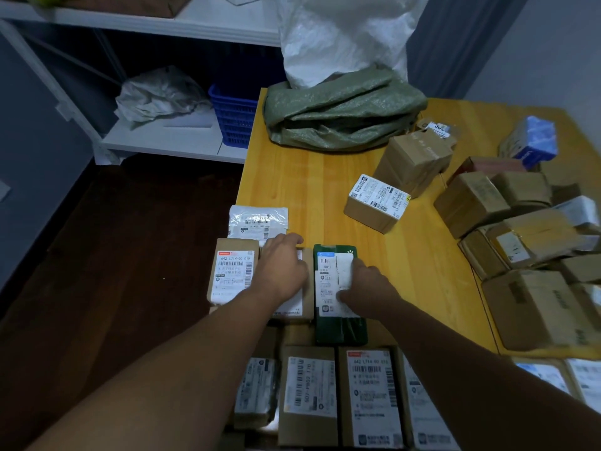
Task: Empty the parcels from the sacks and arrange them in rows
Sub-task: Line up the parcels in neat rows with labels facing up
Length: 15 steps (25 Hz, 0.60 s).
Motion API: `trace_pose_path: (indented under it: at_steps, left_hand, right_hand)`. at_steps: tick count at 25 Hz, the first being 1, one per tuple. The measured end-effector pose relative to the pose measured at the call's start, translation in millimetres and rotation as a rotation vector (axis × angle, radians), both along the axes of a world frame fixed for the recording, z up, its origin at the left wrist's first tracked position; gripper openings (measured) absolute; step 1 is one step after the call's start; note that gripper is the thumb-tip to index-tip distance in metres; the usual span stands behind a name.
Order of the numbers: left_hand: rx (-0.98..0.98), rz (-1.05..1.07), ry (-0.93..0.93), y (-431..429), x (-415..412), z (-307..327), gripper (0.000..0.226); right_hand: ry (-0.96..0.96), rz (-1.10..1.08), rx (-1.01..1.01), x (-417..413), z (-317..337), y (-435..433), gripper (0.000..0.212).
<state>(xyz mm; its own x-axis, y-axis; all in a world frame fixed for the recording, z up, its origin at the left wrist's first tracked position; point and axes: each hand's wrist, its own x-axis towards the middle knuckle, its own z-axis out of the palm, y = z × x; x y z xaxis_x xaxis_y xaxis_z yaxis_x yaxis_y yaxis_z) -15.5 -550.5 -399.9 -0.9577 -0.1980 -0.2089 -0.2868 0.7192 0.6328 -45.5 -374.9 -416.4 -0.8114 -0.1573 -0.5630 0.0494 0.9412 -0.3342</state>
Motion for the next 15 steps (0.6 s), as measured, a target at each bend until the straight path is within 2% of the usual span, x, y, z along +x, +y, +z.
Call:
trace_pose_path:
  at_steps: [4, 7, 9, 12, 15]
  left_hand:
    - [0.044, -0.025, 0.008, 29, 11, 18, 0.039]
    - [0.051, -0.064, 0.005, 38, 24, 32, 0.043]
    - [0.052, -0.090, -0.001, 43, 34, 41, 0.046]
    - [0.133, -0.083, -0.003, 66, 45, 58, 0.044]
    - [0.241, -0.083, -0.021, 104, 53, 78, 0.043]
  right_hand:
    - [0.025, 0.008, -0.030, 10, 30, 7, 0.050]
    - [0.032, -0.004, -0.039, 22, 56, 17, 0.031]
    - [0.043, 0.011, -0.018, 34, 73, 28, 0.032]
    - [0.044, 0.004, 0.034, 55, 95, 59, 0.046]
    - [0.086, -0.045, 0.066, 67, 116, 100, 0.039]
